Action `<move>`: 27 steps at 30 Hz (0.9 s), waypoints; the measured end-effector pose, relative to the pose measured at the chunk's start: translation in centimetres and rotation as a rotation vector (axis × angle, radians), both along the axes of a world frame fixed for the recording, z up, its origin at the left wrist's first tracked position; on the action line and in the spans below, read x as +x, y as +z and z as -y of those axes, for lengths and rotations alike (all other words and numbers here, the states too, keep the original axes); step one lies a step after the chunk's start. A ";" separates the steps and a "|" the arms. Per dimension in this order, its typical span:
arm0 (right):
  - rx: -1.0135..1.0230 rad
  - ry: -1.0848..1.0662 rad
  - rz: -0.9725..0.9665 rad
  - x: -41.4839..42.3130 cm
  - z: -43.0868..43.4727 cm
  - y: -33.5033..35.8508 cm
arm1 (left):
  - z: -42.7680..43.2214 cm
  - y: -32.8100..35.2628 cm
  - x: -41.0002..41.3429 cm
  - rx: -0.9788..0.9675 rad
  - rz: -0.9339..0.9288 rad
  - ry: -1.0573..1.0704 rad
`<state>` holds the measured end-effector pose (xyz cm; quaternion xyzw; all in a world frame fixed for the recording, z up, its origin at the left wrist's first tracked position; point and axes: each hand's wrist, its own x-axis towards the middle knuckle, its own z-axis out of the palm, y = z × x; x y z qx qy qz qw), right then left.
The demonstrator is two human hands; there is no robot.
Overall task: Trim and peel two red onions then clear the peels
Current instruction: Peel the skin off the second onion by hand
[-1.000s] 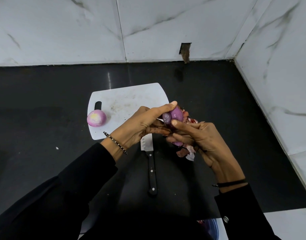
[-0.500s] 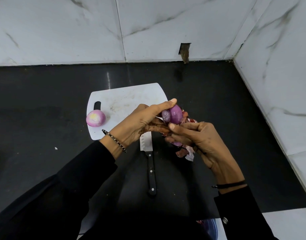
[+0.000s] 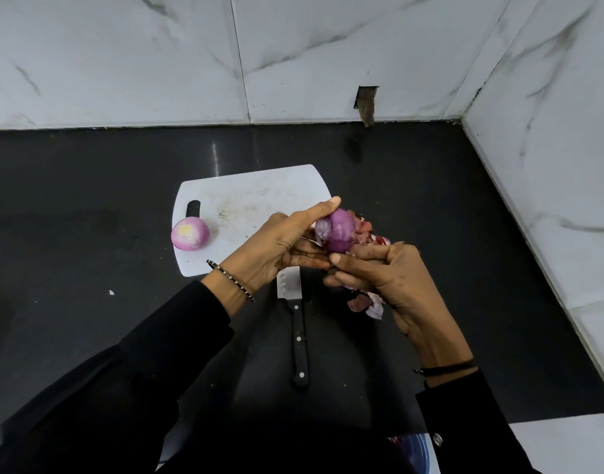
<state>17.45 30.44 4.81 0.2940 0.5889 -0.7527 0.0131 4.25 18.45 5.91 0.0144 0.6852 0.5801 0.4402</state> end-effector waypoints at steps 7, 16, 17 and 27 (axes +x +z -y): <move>0.053 0.003 -0.031 0.7 -0.6 0.2 | 0.4 -0.8 0.3 0.044 0.172 0.053; 0.440 -0.113 0.032 1.0 -1.8 -1.5 | 1.1 -0.7 0.3 0.103 0.372 0.033; 0.516 -0.073 0.071 1.0 -1.9 -1.6 | 1.1 -0.8 0.4 0.111 0.390 0.035; 0.606 -0.215 -0.160 0.8 0.7 0.9 | 1.1 -1.1 1.0 0.177 0.436 0.051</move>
